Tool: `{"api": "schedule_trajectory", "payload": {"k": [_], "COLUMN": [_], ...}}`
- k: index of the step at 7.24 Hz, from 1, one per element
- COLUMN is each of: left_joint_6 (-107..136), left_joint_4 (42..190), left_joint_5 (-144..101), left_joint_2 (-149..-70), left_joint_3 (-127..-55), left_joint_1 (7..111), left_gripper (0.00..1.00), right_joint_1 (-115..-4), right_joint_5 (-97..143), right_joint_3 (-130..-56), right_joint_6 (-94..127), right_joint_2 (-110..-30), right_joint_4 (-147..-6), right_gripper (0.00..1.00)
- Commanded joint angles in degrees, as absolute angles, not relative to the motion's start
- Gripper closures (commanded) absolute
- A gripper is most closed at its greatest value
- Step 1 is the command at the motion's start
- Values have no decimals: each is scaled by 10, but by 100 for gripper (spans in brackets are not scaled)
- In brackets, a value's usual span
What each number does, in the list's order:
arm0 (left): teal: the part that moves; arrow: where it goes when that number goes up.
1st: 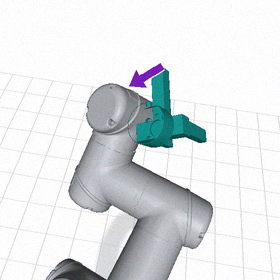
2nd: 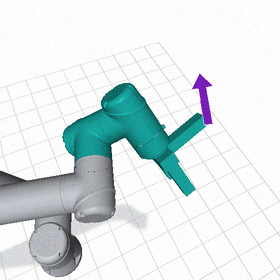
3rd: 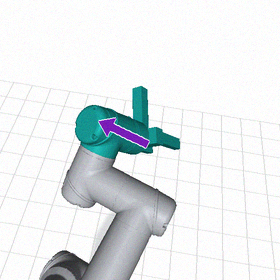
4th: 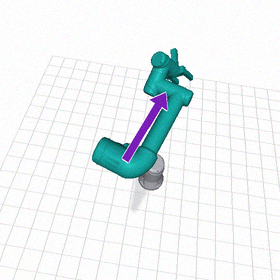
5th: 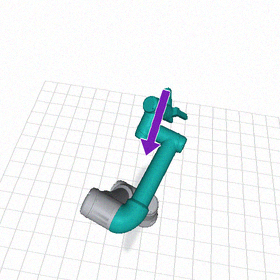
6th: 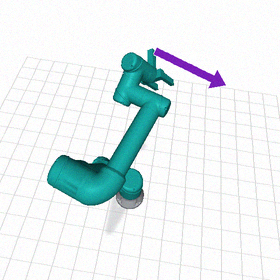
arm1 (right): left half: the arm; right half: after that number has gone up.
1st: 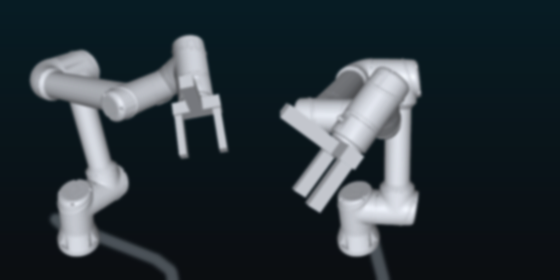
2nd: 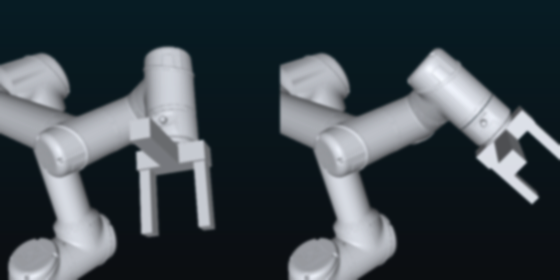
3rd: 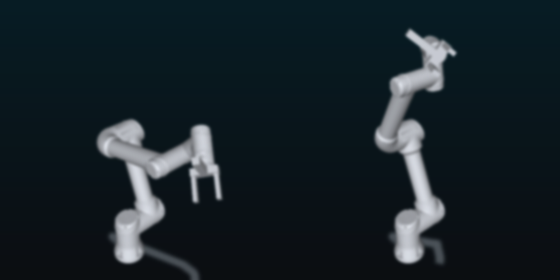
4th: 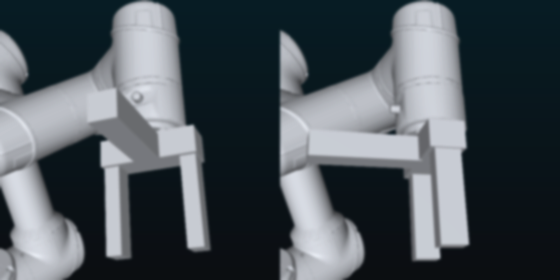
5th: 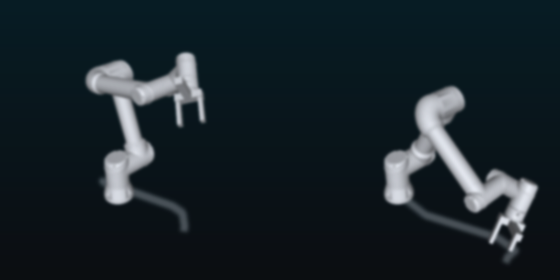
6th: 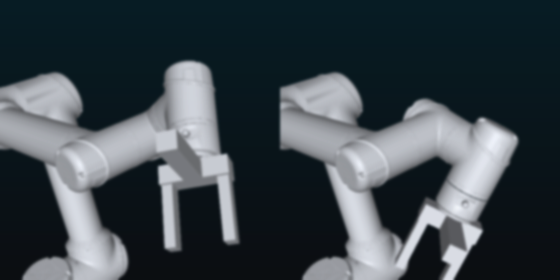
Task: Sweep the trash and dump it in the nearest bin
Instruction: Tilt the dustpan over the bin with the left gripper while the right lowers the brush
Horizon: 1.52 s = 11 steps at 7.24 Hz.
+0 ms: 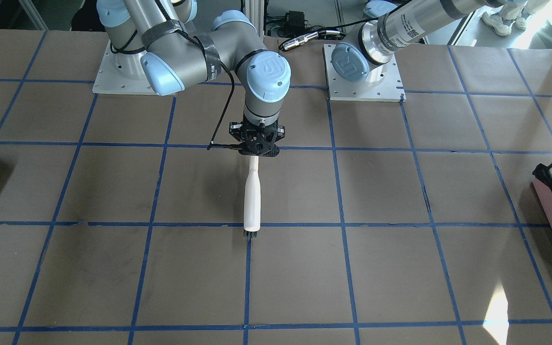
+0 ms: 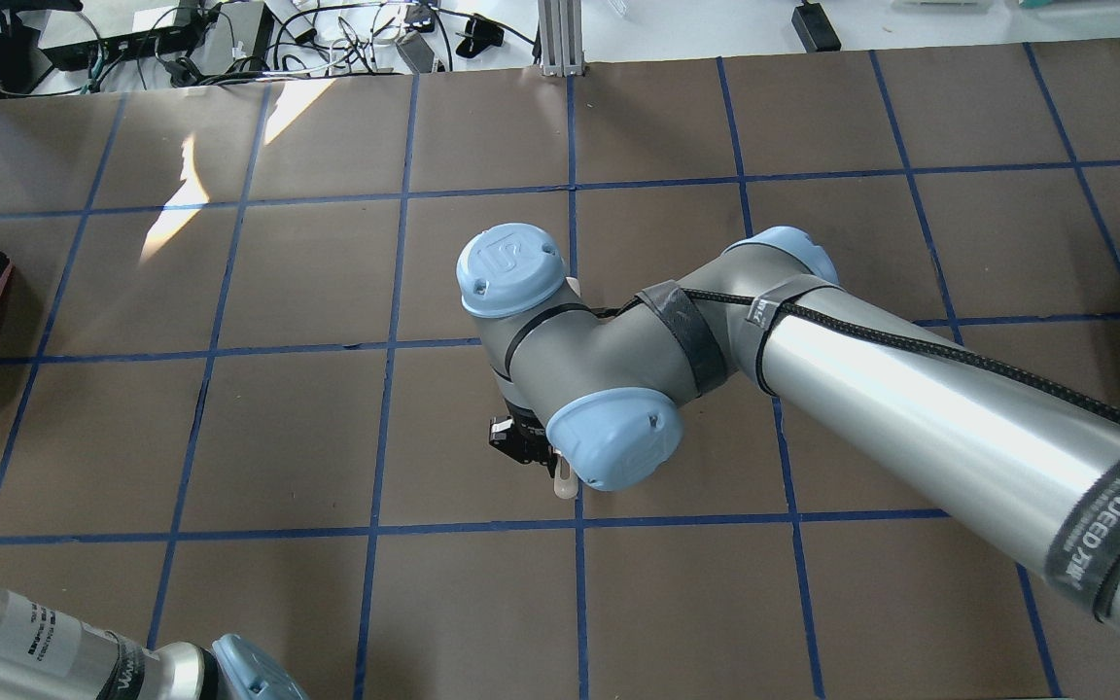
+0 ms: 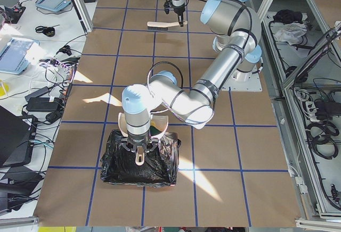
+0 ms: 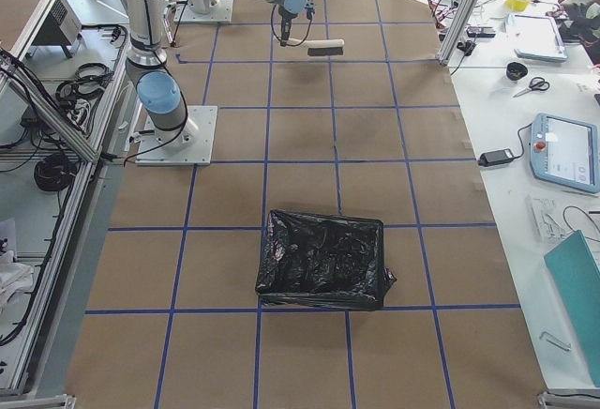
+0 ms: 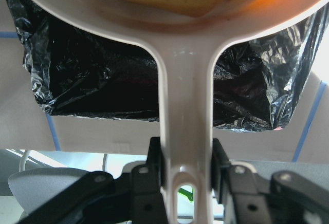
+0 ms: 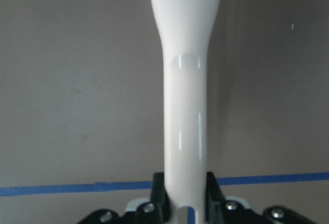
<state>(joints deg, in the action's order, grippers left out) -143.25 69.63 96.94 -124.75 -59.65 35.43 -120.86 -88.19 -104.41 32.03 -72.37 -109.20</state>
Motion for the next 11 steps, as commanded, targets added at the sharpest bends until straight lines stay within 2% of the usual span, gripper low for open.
{"api": "schedule_trajectory", "payload": {"k": [1,5,8,9,10,11], "left_joint_6": [-1440,-1439,-1447,-1460,-1468,-1480], "left_joint_4": [679,567,463,404,307,278], "left_joint_5": [969,957,951,954,953,954], "left_joint_2": [-1267,-1291,-1283,-1281,-1280,-1270], "left_joint_3": [-548,-510,-532,-567,-611,-640], "left_joint_1": [338,323,323,323,323,324], "left_gripper": [100,100,100,100,100,100], "right_joint_1": [-1207,-1209,-1214,-1214,-1214,-1214], "right_joint_5": [-868,-853,-854,-853,-854,-854], "right_joint_3": [-1055,-1095,-1097,-1096,-1096,-1096], "right_joint_6": [317,306,306,306,306,306], "right_joint_2": [-737,-774,-773,-773,-770,-769], "right_joint_4": [-1074,-1076,-1075,-1077,-1078,-1080], "right_gripper": [100,100,100,89,69,57]}}
